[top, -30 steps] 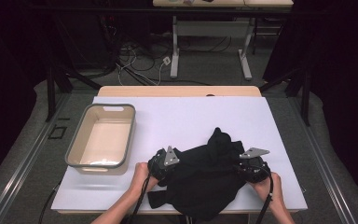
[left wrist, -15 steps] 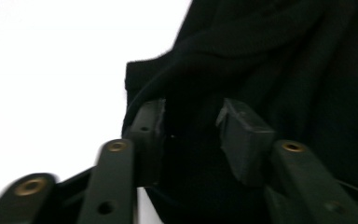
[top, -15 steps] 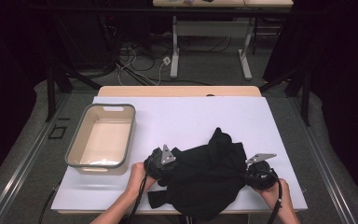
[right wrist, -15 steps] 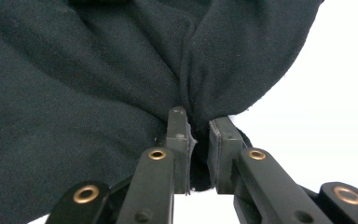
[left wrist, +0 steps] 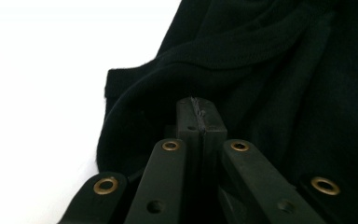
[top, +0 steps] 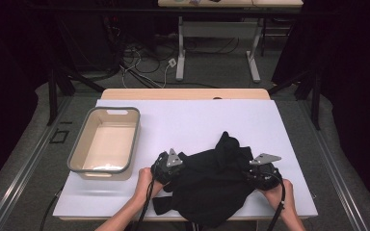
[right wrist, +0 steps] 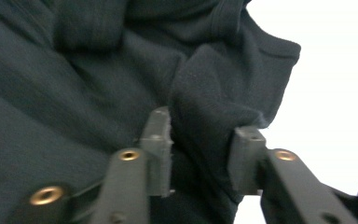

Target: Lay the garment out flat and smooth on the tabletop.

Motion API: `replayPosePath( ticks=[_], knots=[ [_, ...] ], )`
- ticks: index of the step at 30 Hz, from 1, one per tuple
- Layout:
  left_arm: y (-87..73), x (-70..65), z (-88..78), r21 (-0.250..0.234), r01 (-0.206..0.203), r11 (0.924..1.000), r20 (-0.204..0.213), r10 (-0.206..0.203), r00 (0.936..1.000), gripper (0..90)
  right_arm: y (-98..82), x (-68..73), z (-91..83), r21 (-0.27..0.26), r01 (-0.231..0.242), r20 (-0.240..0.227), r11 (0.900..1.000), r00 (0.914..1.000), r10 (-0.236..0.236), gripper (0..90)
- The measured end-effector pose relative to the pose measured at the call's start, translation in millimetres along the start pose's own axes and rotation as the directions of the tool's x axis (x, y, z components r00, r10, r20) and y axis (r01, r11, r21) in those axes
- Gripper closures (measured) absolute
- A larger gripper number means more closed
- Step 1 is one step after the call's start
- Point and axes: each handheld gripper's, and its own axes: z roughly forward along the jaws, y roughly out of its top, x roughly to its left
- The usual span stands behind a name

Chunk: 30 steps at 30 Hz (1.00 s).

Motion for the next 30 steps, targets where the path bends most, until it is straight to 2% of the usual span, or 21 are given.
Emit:
replayPosePath(
  ticks=[3, 10, 11, 12, 15, 17, 19, 21, 24, 26, 27, 28, 30],
  knots=[
    [-4.4, -0.9, -6.7, 0.012, -0.003, 0.9999, -0.004, 0.003, 1.0, 90.0, -3.5, -1.1, 1.6, -0.007, -0.011, -0.021, 1.0, 0.9997, 0.011, 70.8],
    [-11.5, -6.4, -25.5, 0.023, -0.006, 0.9997, -0.009, 0.006, 0.9999, 90.0, -7.8, -6.6, -1.1, -0.009, -0.035, -0.045, 0.999, 0.9984, 0.034, 66.5],
    [-12.0, -7.9, -27.7, 0.021, -0.008, 0.9997, -0.006, 0.008, 1.0, 90.0, -8.0, -5.5, -2.2, -0.005, -0.053, -0.049, 0.999, 0.9974, 0.053, 66.4],
    [-11.5, -8.8, -29.0, 0.017, -0.02, 0.9996, -0.012, 0.02, 0.9997, 90.0, -7.9, -6.2, -3.4, -0.017, -0.038, -0.038, 0.999, 0.9986, 0.038, 66.5],
    [-6.4, -11.0, -28.7, 0.002, -0.048, 0.9989, -0.046, 0.048, 0.9978, 89.5, -4.5, -5.0, -8.5, -0.048, -0.053, -0.02, 0.997, 0.9985, 0.052, 65.0],
    [0.2, -10.4, -25.3, 0.001, -0.072, 0.9974, -0.084, 0.072, 0.9939, 75.1, 0.4, -5.9, -11.0, -0.059, -0.053, -0.019, 0.997, 0.9984, 0.052, 62.4],
    [7.6, -9.0, -21.5, -0.009, -0.104, 0.9946, -0.074, 0.103, 0.9919, 68.1, 4.6, -6.3, -10.9, -0.068, -0.055, -0.018, 0.996, 0.9984, 0.054, 59.9],
    [16.2, -9.8, -15.2, 0.006, -0.119, 0.9929, -0.057, 0.119, 0.9912, 62.5, 8.7, -7.7, -8.7, -0.067, -0.053, -0.016, 0.996, 0.9985, 0.052, 55.4],
    [24.5, -13.5, -5.1, 0.013, -0.142, 0.9897, -0.028, 0.143, 0.9894, 57.8, 16.0, -11.9, -2.9, -0.049, -0.067, -0.029, 0.997, 0.9974, 0.066, 52.5],
    [28.7, -15.0, 2.4, 0.008, -0.158, 0.9874, -0.008, 0.158, 0.9874, 54.9, 21.1, -15.3, 1.4, -0.038, -0.079, -0.035, 0.996, 0.9964, 0.078, 52.5],
    [30.9, -15.0, 6.4, 0.007, -0.165, 0.9862, 0.01, 0.165, 0.9862, 54.2, 23.6, -15.2, 4.4, -0.012, -0.093, -0.049, 0.996, 0.9945, 0.092, 52.9],
    [32.9, -14.9, 10.6, 0.008, -0.171, 0.9853, 0.019, 0.171, 0.9851, 53.0, 25.4, -16.5, 8.0, -0.01, -0.078, -0.046, 0.997, 0.9959, 0.078, 54.0],
    [34.9, -14.1, 19.2, 0.013, -0.172, 0.9851, 0.047, 0.171, 0.9842, 55.4, 29.1, -17.8, 15.0, 0.03, -0.081, -0.063, 0.996, 0.9946, 0.083, 57.4]
  ],
)
